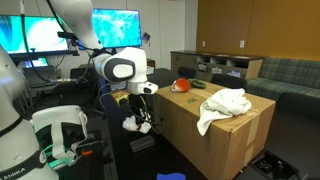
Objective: Remove the brown moose, white plastic, toy vegetable, put them on the table and put the white cloth, blue sponge and black whiteboard eraser on the box
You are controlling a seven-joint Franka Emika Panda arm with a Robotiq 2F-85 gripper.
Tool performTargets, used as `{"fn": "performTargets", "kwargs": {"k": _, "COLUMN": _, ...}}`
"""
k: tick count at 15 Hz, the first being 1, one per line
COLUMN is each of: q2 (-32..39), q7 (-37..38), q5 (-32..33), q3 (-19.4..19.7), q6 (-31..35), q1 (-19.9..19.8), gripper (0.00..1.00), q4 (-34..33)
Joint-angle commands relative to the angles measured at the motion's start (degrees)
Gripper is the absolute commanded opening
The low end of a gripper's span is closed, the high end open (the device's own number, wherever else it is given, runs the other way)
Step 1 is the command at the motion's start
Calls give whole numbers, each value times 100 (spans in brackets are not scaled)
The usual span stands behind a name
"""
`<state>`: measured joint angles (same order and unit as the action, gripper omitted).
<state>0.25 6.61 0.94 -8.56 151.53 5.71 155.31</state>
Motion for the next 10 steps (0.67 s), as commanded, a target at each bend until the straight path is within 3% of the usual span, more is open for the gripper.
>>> {"fn": "performTargets", "kwargs": {"k": 1, "q2": 845, "q7": -107, "q5": 59, "q3": 92, "q6": 461, "q1": 32, "gripper": 3, "q4": -339}}
{"fn": "performTargets", "kwargs": {"k": 6, "q2": 1581, "q7": -284, "q5": -27, "q3": 95, "q6": 781, "q1": 33, "gripper": 4, "q4": -657}}
{"fn": "performTargets", "kwargs": {"k": 7, "q2": 1694, "q7": -277, "q5": -2, "q3": 116, "q6": 828, "q1": 39, "gripper": 35, "q4": -716}}
{"fn": "performTargets", "kwargs": {"k": 9, "q2": 1874, "q7": -221, "q5": 77, "q3": 208, "q6": 906, "q1": 65, "gripper": 42, "q4": -811}}
{"fn": "performTargets", "kwargs": {"k": 10, "q2": 1940, "q7": -213, "q5": 108, "q3": 263, "q6": 942, "q1": 74, "gripper": 51, "q4": -844}}
